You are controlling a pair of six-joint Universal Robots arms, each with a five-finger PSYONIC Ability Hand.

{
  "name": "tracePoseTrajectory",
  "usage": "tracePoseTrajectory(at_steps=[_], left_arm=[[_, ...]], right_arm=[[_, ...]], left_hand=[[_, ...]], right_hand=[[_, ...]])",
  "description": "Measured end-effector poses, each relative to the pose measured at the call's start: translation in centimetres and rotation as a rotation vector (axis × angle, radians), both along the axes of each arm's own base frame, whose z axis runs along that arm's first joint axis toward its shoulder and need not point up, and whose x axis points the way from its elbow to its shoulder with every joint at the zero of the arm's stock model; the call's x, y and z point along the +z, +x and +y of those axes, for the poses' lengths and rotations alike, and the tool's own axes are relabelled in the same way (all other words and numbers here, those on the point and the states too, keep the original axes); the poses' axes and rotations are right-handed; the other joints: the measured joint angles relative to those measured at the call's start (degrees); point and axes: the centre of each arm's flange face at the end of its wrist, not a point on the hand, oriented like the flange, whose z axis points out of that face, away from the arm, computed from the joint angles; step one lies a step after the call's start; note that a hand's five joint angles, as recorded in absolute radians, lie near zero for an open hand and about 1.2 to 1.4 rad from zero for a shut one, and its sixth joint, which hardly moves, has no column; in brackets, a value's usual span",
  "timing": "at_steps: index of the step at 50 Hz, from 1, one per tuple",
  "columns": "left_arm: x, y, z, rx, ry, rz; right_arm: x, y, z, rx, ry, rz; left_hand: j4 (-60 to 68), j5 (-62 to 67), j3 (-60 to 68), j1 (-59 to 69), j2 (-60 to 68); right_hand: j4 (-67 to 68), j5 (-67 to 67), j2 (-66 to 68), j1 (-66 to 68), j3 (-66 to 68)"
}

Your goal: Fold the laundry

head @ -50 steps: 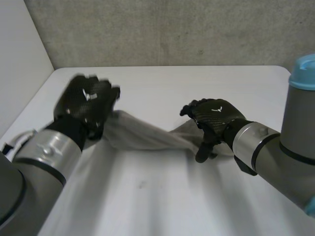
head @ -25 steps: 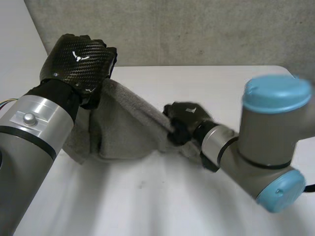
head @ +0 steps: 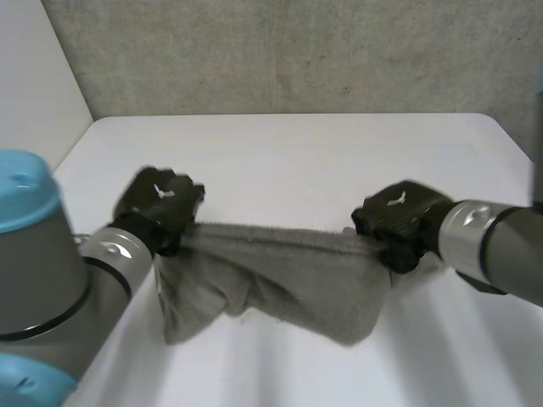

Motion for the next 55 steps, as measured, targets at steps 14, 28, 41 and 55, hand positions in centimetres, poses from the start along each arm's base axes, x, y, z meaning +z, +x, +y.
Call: tracePoseTrajectory(at_steps=[14,28,41,55], left_arm=[[7.7,-4.3,-9.2,0.031,-0.316,0.184],[19.7,-1.3,-10.7,0.218,-0.806,0.414],[0.6,-0.2,-8.8,0.196,-0.294,0.075],[-5.7,1.8,-5.7,0.188,-0.105,-0.035]], right_arm=[[5.0,3.7,-11.1,-0.147,-0.578,-0.168],[14.7,4.2,-9.6,-0.038,-1.071,-0.454],[-1.3,4.5,-8.5,0.053,-0.368,-0.152],[-11.7,3.0,-6.4,0.017,-0.003,-0.022]], left_hand=[[0.01,0.19,0.03,0.60,0.03],[0.01,0.49,0.04,1.93,0.03],[0.01,0.49,0.05,1.94,0.04],[0.01,0.50,0.04,2.12,0.05]], right_hand=[[0.01,0.39,0.03,0.00,0.00],[0.03,0.64,0.19,0.00,0.00],[0.27,0.76,0.19,0.00,0.00],[0.27,0.78,0.19,0.00,0.00]])
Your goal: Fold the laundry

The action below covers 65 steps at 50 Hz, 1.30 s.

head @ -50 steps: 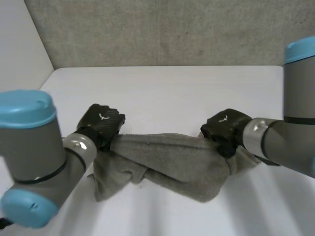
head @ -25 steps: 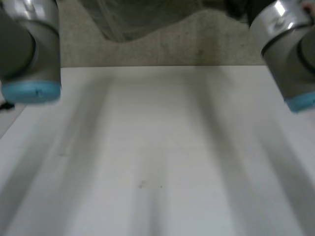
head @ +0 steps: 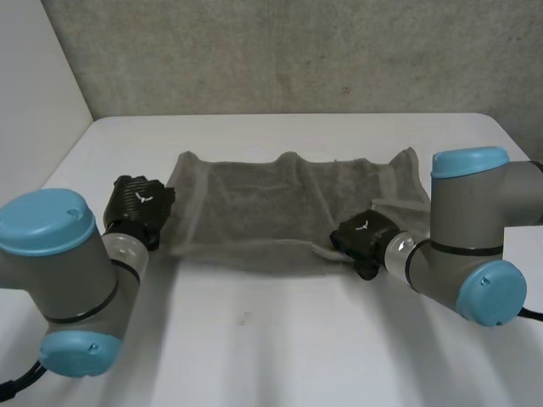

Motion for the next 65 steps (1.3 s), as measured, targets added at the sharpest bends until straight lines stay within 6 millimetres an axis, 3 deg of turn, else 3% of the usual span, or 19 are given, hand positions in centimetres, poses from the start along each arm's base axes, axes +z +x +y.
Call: tracePoseTrajectory(at_steps=[6,8,11,20,26,27,30,34,45,51,58,60,61,62,63,65], left_arm=[[1.0,0.4,0.5,0.002,-0.019,0.010],[1.5,0.6,0.7,0.003,-0.029,0.014],[2.1,0.8,1.1,0.004,-0.040,0.018],[3.3,1.7,2.8,0.002,-0.061,0.026],[3.1,1.7,3.7,-0.027,-0.047,0.028],[2.8,1.5,4.0,-0.054,-0.036,0.030],[2.5,1.2,4.2,-0.098,-0.020,0.036],[2.2,1.0,4.0,-0.139,-0.003,0.050],[2.0,2.9,1.5,-0.073,0.049,0.188],[2.0,3.2,1.3,-0.079,0.106,0.295],[1.8,3.3,1.5,-0.078,0.153,0.331],[1.7,3.3,1.5,-0.077,0.156,0.332],[1.7,3.3,1.6,-0.076,0.159,0.332],[1.7,3.3,1.6,-0.076,0.159,0.332],[1.7,3.2,1.7,-0.077,0.161,0.331],[1.7,3.2,1.7,-0.078,0.163,0.330]], right_arm=[[0.7,-0.3,0.1,-0.049,0.030,-0.060],[2.3,-1.5,-0.9,-0.147,0.055,-0.155],[3.2,-2.7,-2.0,-0.203,0.051,-0.196],[6.1,-5.6,-4.7,-0.238,-0.062,-0.186],[6.6,-5.5,-4.4,-0.180,-0.080,-0.156],[6.5,-5.4,-4.1,-0.159,-0.066,-0.151],[6.0,-5.2,-3.3,-0.141,-0.034,-0.149],[5.3,-4.7,-2.0,-0.118,0.001,-0.150],[3.6,-0.5,4.2,0.041,-0.091,-0.174],[1.5,1.1,4.8,0.056,-0.161,-0.145],[-0.9,1.7,4.6,0.069,-0.194,-0.056],[-1.2,1.7,4.5,0.070,-0.201,-0.043],[-1.4,1.7,4.3,0.070,-0.213,-0.031],[-1.4,1.7,4.3,0.070,-0.213,-0.031],[-1.3,1.8,4.1,0.067,-0.229,-0.034],[-1.0,1.9,4.0,0.064,-0.241,-0.041]], left_hand=[[0.00,0.00,0.00,0.01,0.00],[0.00,0.00,0.00,0.01,0.00],[0.00,0.00,0.00,0.01,0.00],[0.00,-0.01,0.00,0.01,0.00],[0.00,0.00,0.00,0.01,0.00],[-19.76,-19.73,-20.35,-20.58,-20.41],[-37.01,-36.99,-36.86,-36.87,-36.94],[-49.16,-49.09,-48.93,-48.80,-49.44],[-54.20,-54.21,-54.08,-53.03,-54.12],[-54.63,-54.67,-54.51,-53.55,-54.59],[-54.64,-54.75,-54.52,-53.56,-54.64],[-54.64,-54.76,-54.52,-53.56,-54.64],[-54.64,-54.75,-54.52,-53.56,-54.64],[-54.64,-54.75,-54.52,-53.56,-54.64],[-54.63,-54.74,-54.52,-53.56,-54.64],[-54.64,-54.75,-54.52,-53.56,-54.64]], right_hand=[[-3.16,-2.39,-2.61,-0.67,-2.71],[-26.03,-23.90,-25.52,-18.73,-25.22],[-32.29,-30.86,-30.34,-23.43,-31.46],[-27.88,-26.93,-26.83,-20.11,-27.06],[-21.80,-21.92,-20.70,-15.38,-21.00],[-27.76,-26.31,-26.87,-20.23,-27.07],[-33.63,-32.04,-31.82,-24.81,-32.85],[-37.51,-36.35,-36.06,-28.05,-36.88],[-39.95,-39.06,-38.06,-29.52,-38.94],[-39.93,-39.01,-38.05,-29.52,-38.94],[-39.21,-38.15,-37.54,-29.23,-38.29],[-35.37,-34.54,-34.19,-26.30,-34.54],[-20.08,-20.25,-18.08,-13.34,-19.37],[-20.08,-20.25,-18.08,-13.34,-19.37],[-5.21,-5.66,-3.90,-1.40,-4.61],[-3.30,-3.79,-2.05,-0.49,-2.80]])
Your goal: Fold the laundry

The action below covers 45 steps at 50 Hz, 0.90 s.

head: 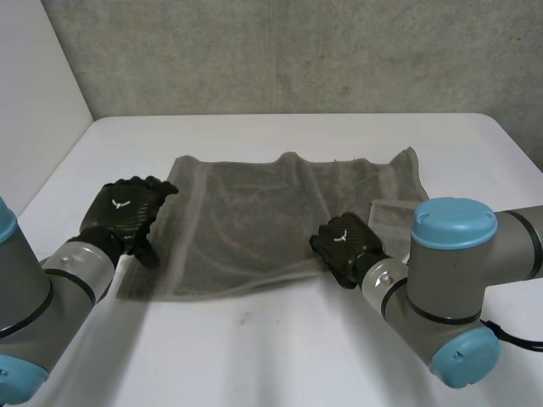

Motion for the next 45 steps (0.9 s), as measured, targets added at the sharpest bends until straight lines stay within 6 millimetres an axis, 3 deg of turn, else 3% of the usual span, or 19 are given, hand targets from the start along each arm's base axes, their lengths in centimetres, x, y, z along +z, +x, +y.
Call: tracePoseTrajectory(at_steps=[13,28,36,39,42,45], left_arm=[[-1.5,-1.6,2.2,-0.057,0.078,-0.009],[-4.7,-3.6,3.5,-0.114,0.177,-0.031],[-5.5,-4.3,2.1,-0.060,0.174,-0.035],[-5.9,-4.4,1.2,-0.028,0.168,-0.041],[-6.3,-4.6,0.1,0.009,0.158,-0.049],[-6.4,-4.6,-0.8,0.040,0.143,-0.051]], right_arm=[[6.0,2.1,1.2,-0.030,-0.011,-0.215],[8.7,1.3,1.3,-0.125,0.081,-0.286],[10.2,0.8,2.0,-0.131,0.106,-0.323],[10.6,0.6,2.3,-0.131,0.113,-0.322],[10.7,0.5,2.5,-0.132,0.116,-0.317],[10.7,0.3,2.6,-0.135,0.116,-0.312]], left_hand=[[0.13,0.21,0.13,0.00,0.12],[0.13,0.37,0.13,0.00,0.18],[2.62,2.88,2.56,2.26,2.82],[13.80,13.88,13.71,14.38,13.78],[36.43,36.58,37.09,37.29,37.25],[48.01,47.93,47.87,46.49,48.45]], right_hand=[[3.04,2.39,1.93,0.20,2.45],[3.04,2.61,1.93,0.20,2.45],[3.04,2.62,1.93,0.20,2.45],[3.04,2.62,1.93,0.20,2.45],[3.05,2.62,1.93,0.20,2.45],[3.05,2.62,1.93,0.20,2.70]])
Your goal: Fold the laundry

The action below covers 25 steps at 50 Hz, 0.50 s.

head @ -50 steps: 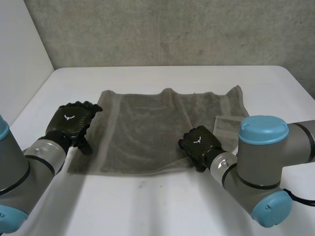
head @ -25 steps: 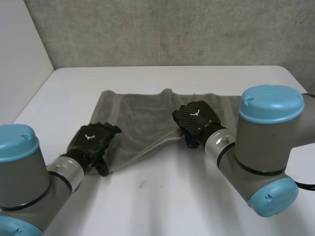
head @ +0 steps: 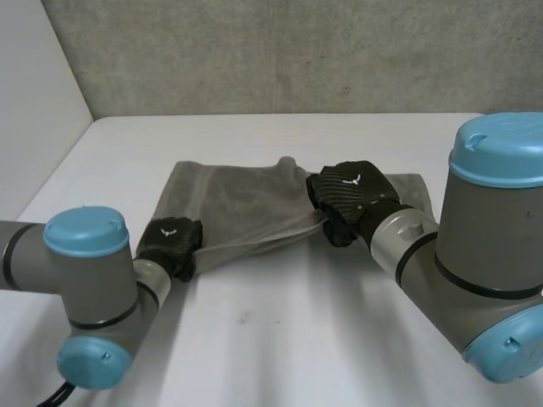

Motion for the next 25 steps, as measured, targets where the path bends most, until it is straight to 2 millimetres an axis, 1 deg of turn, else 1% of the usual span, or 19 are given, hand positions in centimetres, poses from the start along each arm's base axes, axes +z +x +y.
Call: tracePoseTrajectory(at_steps=[3,5,9,10,11,15,16,18,19,21,22,23,24,25], left_arm=[[0.3,0.1,-1.0,0.037,-0.027,0.000],[0.5,0.2,-1.2,0.047,-0.036,0.001],[2.2,0.9,-1.6,0.076,-0.074,0.017],[2.2,0.9,-1.6,0.076,-0.074,0.017],[3.7,1.5,-1.5,0.081,-0.104,0.030],[6.2,2.1,-0.6,0.055,-0.157,0.037],[7.8,2.3,0.1,0.032,-0.197,0.030],[9.4,2.5,0.8,0.009,-0.242,0.016],[11.0,2.7,1.5,-0.008,-0.290,0.000],[12.9,2.9,2.2,-0.025,-0.352,-0.020],[15.0,3.2,3.2,-0.039,-0.430,-0.045],[15.6,3.3,3.4,-0.042,-0.450,-0.052],[16.7,3.5,4.0,-0.046,-0.490,-0.067],[17.3,3.6,4.3,-0.048,-0.514,-0.077]], right_arm=[[0.0,-0.3,-0.2,-0.010,0.000,0.002],[0.0,-0.3,-0.3,-0.012,0.000,0.002],[0.0,-0.8,-1.1,-0.034,-0.004,0.004],[0.0,-0.8,-1.1,-0.034,-0.004,0.004],[0.2,-1.1,-1.4,-0.039,-0.011,0.012],[0.7,-1.3,-1.4,-0.029,-0.018,0.059],[1.0,-1.5,-1.3,-0.021,-0.023,0.089],[1.6,-1.7,-1.1,-0.009,-0.035,0.128],[2.2,-1.8,-0.9,-0.001,-0.049,0.151],[3.1,-2.0,-0.6,0.009,-0.073,0.178],[4.1,-2.3,-0.3,0.016,-0.103,0.199],[4.5,-2.3,-0.2,0.018,-0.114,0.205],[5.2,-2.5,-0.1,0.021,-0.134,0.216],[5.6,-2.6,0.1,0.023,-0.147,0.223]], left_hand=[[4.20,3.70,4.23,2.32,3.81],[4.56,4.17,4.63,2.64,4.17],[5.92,5.55,6.01,3.66,5.58],[5.92,5.55,6.01,3.66,5.58],[6.13,5.72,6.16,3.66,5.73],[6.36,6.06,6.40,4.28,6.00],[6.41,6.27,6.50,4.28,6.07],[6.43,6.30,6.51,4.28,6.07],[6.44,6.30,6.53,4.28,6.08],[6.45,6.30,6.54,4.28,6.11],[6.48,6.30,6.57,4.28,6.13],[6.48,6.30,6.57,4.28,6.13],[6.50,6.30,6.57,4.28,6.13],[6.50,6.30,6.57,4.28,6.13]], right_hand=[[0.02,0.00,0.00,0.00,0.27],[0.05,0.00,0.00,0.00,0.27],[0.24,0.03,0.00,0.00,0.27],[0.24,0.03,0.00,0.00,0.27],[0.24,0.05,0.00,0.00,0.27],[0.24,0.05,0.00,0.00,0.26],[0.24,0.05,0.00,0.00,0.27],[0.24,0.07,0.00,0.00,0.27],[0.24,0.10,0.00,0.00,0.27],[0.24,0.11,0.00,0.00,0.27],[0.24,0.13,0.00,0.00,0.27],[0.24,0.15,0.00,0.00,0.27],[0.24,0.15,0.00,0.00,0.27],[0.24,0.28,0.06,0.00,0.27]])
